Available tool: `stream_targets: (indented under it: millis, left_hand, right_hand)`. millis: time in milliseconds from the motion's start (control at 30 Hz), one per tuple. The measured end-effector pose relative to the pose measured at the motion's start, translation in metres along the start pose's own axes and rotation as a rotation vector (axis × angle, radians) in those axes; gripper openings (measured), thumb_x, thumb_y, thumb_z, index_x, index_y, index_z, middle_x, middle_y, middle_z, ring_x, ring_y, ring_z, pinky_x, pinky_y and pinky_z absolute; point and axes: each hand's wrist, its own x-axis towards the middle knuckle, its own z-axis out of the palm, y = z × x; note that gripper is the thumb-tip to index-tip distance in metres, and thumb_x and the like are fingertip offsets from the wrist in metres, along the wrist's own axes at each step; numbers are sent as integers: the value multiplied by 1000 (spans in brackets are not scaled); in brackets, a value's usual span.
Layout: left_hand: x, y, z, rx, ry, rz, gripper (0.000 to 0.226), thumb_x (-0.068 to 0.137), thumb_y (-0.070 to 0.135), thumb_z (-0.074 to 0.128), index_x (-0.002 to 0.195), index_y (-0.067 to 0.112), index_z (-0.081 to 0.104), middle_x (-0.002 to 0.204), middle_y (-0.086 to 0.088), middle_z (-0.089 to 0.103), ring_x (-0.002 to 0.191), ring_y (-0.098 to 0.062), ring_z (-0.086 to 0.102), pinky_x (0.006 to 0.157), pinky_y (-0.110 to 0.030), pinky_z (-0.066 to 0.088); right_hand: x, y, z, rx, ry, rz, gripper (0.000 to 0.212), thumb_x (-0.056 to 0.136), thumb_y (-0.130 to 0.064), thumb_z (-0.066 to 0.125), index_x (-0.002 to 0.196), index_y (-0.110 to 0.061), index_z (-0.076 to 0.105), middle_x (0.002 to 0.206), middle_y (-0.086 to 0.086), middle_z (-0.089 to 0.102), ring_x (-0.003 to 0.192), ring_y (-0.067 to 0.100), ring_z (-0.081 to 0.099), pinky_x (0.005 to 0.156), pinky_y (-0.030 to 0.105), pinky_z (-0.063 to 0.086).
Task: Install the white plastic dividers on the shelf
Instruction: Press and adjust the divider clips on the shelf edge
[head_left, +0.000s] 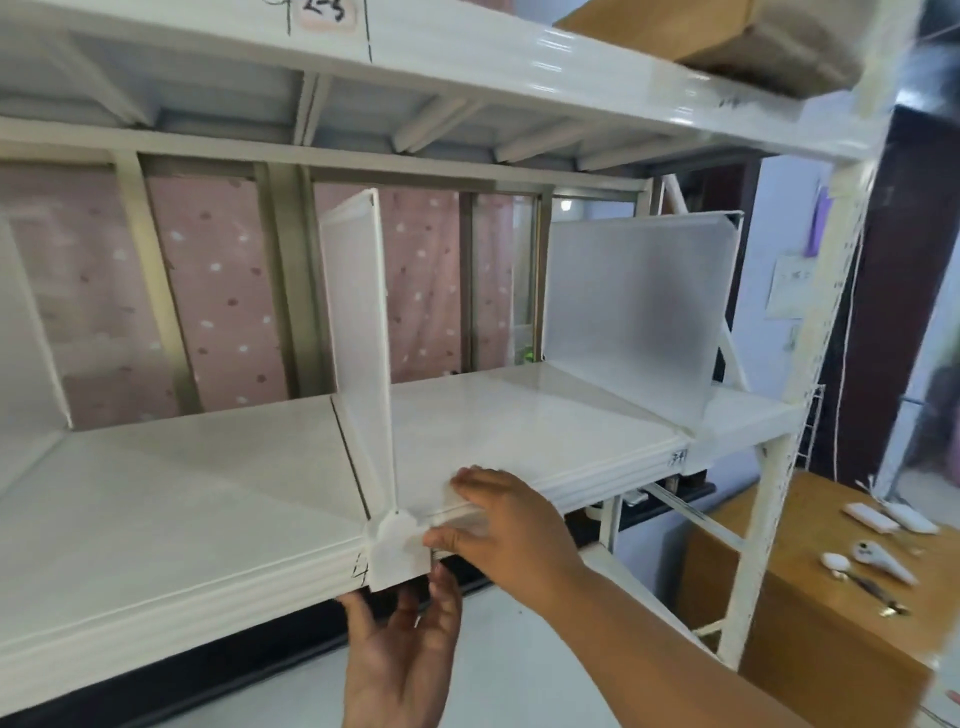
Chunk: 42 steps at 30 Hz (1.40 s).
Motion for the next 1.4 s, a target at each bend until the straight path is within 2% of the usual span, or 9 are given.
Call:
stream_targets:
  millis: [133, 267, 367, 533, 700, 867, 1000, 1267, 1400]
  left_hand:
    - [8, -52, -5, 74, 63, -95, 94, 64, 75, 82, 121, 6, 54, 109, -37, 70, 88, -47, 74, 81, -50, 59]
    - [18, -127, 4, 171, 87, -270, 95, 62, 76, 81, 122, 6, 60, 127, -36, 65, 98, -50, 74, 78, -54, 61]
    - [35, -186, 20, 213, 80, -369, 100, 59, 78, 81, 124, 3, 63, 132, -37, 65, 106, -51, 72, 88, -54, 61]
    - [75, -261, 57, 157, 58, -429, 111, 62, 82, 77, 135, 2, 57, 145, -38, 55, 129, -52, 60, 110, -59, 50]
    - [109, -297, 72, 65, 10, -391, 112, 68, 82, 73, 145, 4, 51, 143, -39, 53, 128, -58, 58, 115, -64, 44]
    - [128, -305, 74, -38, -97, -385, 113, 67, 65, 88, 148, -3, 49, 141, -38, 59, 126, -57, 61, 112, -64, 48]
    - [139, -311, 72, -61, -132, -358, 111, 71, 65, 86, 146, -8, 49, 139, -39, 60, 128, -56, 61, 115, -63, 45]
    - [151, -310, 61, -11, -166, -395, 101, 83, 58, 82, 152, -7, 46, 149, -38, 53, 136, -54, 55, 123, -56, 39]
    - [152, -312, 59, -14, -158, -378, 103, 79, 52, 84, 155, -4, 42, 148, -37, 55, 135, -55, 56, 117, -60, 43]
  right_hand:
    - [-17, 43, -31, 93, 21, -26, 55, 92, -57, 60, 137, -25, 61, 147, -8, 53, 139, 0, 38, 116, 26, 30]
    - [-45, 112, -85, -157, 258, -30, 35, 99, -46, 54, 110, -21, 76, 113, -5, 74, 105, 7, 64, 93, 19, 47]
    - [-60, 179, -130, -373, 375, 92, 42, 95, -53, 46, 92, -23, 75, 90, -4, 70, 83, 11, 57, 75, 22, 45]
    - [-59, 268, -181, -491, 276, 319, 38, 86, -62, 54, 107, -33, 67, 103, -7, 64, 96, 13, 50, 81, 32, 45]
    - [-20, 299, -193, -425, 96, 380, 57, 80, -59, 71, 128, -31, 57, 122, -2, 57, 114, 24, 49, 98, 46, 45]
    - [13, 306, -187, -241, -138, 295, 68, 80, -42, 80, 139, -20, 53, 137, 1, 55, 126, 24, 49, 109, 42, 37]
    - [28, 317, -186, -140, -293, 260, 52, 86, -32, 77, 133, -22, 59, 131, -2, 64, 116, 20, 59, 103, 33, 42]
    - [32, 328, -179, -125, -187, 301, 57, 82, -35, 80, 135, -28, 61, 132, -3, 66, 116, 19, 61, 104, 35, 41]
    - [28, 330, -173, -42, -134, 332, 58, 80, -33, 82, 134, -30, 63, 128, -5, 69, 113, 16, 62, 97, 25, 39]
